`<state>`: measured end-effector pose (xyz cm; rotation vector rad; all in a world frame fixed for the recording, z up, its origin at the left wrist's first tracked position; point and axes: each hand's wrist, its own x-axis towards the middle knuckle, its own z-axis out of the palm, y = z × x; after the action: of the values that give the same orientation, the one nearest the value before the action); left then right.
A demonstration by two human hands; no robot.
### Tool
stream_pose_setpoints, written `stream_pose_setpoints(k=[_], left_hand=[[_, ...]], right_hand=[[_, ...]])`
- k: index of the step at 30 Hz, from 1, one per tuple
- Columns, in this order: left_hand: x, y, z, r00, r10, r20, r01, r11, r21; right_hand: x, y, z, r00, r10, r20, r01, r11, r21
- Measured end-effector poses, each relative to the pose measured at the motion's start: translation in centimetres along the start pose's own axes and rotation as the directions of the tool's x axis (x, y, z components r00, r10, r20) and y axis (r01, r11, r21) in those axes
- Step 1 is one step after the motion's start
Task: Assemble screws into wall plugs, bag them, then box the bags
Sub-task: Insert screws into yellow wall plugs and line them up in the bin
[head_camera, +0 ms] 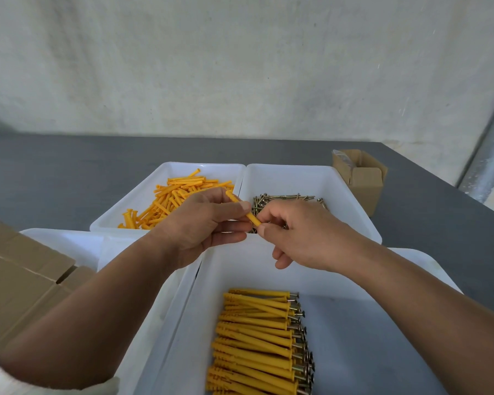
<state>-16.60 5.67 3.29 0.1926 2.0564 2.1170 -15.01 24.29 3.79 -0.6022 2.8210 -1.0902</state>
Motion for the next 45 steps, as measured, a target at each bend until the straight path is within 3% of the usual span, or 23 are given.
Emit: stream_pose_setpoints(k=[4, 10, 16, 19, 22, 27, 36, 42, 45], left_hand=[[0.2, 0.4, -0.1, 0.994, 0.024, -0.108, -0.019, 0.999, 0.046], [1.0, 0.3, -2.0, 0.911, 0.087, -0.403, -0.039, 0.991, 0.126], [1.6, -0.6, -3.9, 0.833, 0.185, -0.521, -0.010, 0.947, 0.320], [1.9, -1.0, -4.5, 0.774, 0.293, -0.561, 0.058, 0.850, 0.524], [1.8, -1.4, -4.8, 0.732, 0.410, -0.545, 0.178, 0.657, 0.733], [2.1, -2.5, -5.6, 0.756, 0.392, -0.524, 0.339, 0.450, 0.826], [2.7, -3.4, -6.6, 0.845, 0.170, -0.507, 0.487, 0.145, 0.861], [2.8, -3.4, -6.9, 0.874, 0.061, -0.481, 0.478, 0.063, 0.876], [2.8, -3.2, -6.9, 0.882, 0.025, -0.471, 0.469, 0.051, 0.882]], right_hand=[[-0.3, -0.2, -0.3, 0.996, 0.046, 0.076, -0.045, 0.999, -0.024], [-1.2, -0.9, -0.1, 0.917, 0.128, 0.379, -0.060, 0.981, -0.185], [-1.5, -1.2, 0.4, 0.875, 0.184, 0.449, -0.037, 0.948, -0.316], [-1.5, -1.3, 0.8, 0.866, 0.186, 0.464, -0.007, 0.933, -0.360], [-1.5, -1.3, 1.2, 0.863, 0.184, 0.471, 0.035, 0.908, -0.418], [-1.5, -1.1, 1.7, 0.858, 0.172, 0.485, 0.086, 0.881, -0.465], [-1.4, -0.8, 2.4, 0.844, 0.167, 0.509, 0.132, 0.857, -0.499], [-1.1, -0.5, 2.6, 0.867, 0.089, 0.490, 0.190, 0.850, -0.491], [-0.8, -0.8, 1.6, 0.943, -0.088, 0.322, 0.238, 0.853, -0.464]])
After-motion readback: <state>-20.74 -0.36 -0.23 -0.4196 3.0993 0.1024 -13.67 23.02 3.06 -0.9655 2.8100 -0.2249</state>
